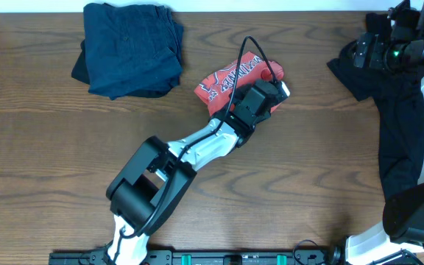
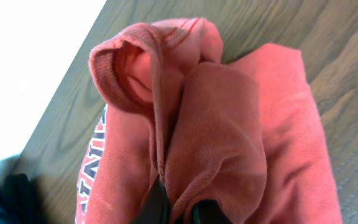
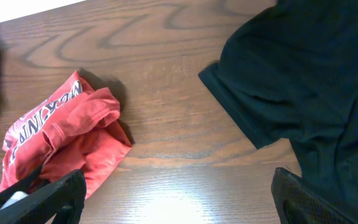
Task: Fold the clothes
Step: 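Fold the shirt's left edge rightward over the bundle with the left gripper, then grasp the folded red shirt bundle with the left gripper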
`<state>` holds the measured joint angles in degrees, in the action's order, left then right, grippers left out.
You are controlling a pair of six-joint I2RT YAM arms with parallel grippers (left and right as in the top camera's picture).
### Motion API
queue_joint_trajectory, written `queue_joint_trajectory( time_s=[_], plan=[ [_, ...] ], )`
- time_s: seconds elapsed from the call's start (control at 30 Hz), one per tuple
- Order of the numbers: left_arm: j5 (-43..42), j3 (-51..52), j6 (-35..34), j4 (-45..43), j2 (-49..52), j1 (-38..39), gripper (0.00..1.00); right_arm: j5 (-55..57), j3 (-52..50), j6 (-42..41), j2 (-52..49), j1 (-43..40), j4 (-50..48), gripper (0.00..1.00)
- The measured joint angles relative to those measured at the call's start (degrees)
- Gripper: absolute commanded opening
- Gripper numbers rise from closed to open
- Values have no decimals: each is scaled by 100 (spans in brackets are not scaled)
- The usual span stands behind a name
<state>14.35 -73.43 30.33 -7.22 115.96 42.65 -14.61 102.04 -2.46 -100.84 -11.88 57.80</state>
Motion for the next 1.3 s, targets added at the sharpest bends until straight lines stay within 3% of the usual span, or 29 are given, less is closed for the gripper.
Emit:
queue_joint_trajectory(
  time_s=[0.1, 0.17, 0.3, 0.53, 0.73, 0.93, 1.3],
  plan=[
    [-260, 0, 7, 146, -66, 15, 48, 0, 0, 0, 0, 0, 2, 93],
    [-455, 0, -9, 273, -68, 55, 66, 0, 0, 0, 0, 0, 0, 93],
    [-695, 2, -20, 492, -68, 190, 79, 2, 0, 0, 0, 0, -4, 93],
    [-839, 2, -31, 656, -66, 273, 84, 0, 0, 0, 0, 0, -24, 93],
    [-863, -317, -68, 2096, 87, 214, 84, 0, 0, 0, 0, 7, -26, 93],
    [-1104, -1604, -140, 3279, 184, 155, 84, -4, 0, 0, 0, 129, -63, 92],
    [-1176, -2251, -400, 3517, 697, 164, 84, -7, 0, 0, 0, 240, -90, 92]
  ],
)
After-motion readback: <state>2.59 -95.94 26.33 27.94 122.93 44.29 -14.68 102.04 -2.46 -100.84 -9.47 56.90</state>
